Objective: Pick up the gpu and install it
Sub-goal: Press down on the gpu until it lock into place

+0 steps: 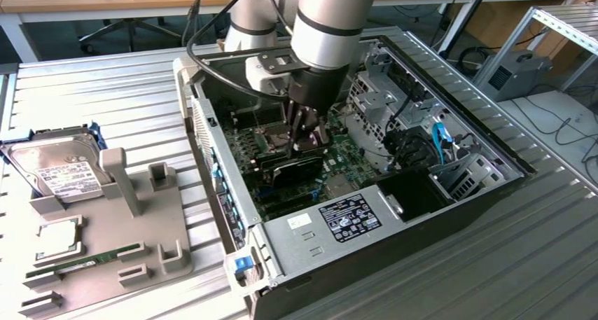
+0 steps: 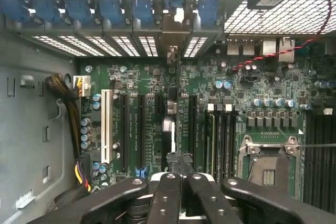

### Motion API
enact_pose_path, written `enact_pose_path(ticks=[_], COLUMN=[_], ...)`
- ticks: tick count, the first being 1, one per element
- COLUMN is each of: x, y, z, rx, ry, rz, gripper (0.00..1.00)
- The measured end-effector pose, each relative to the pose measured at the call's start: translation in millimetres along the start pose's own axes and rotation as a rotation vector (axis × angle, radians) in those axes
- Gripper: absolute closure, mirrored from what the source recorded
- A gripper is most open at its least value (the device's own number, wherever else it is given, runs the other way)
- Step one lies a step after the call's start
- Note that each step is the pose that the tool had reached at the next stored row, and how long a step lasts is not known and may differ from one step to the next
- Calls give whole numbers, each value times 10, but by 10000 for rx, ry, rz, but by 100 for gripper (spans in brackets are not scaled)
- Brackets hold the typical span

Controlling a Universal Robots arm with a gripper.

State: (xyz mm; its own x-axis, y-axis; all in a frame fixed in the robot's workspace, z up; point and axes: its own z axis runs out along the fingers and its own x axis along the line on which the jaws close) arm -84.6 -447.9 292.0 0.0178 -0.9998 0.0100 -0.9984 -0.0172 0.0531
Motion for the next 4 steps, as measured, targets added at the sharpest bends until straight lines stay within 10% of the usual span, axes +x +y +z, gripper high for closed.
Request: enact_pose_path(ticks=[4], x=[0], y=[-1], z=[-1], rx=[-2], ry=[1], rz=[-2], gripper=[89])
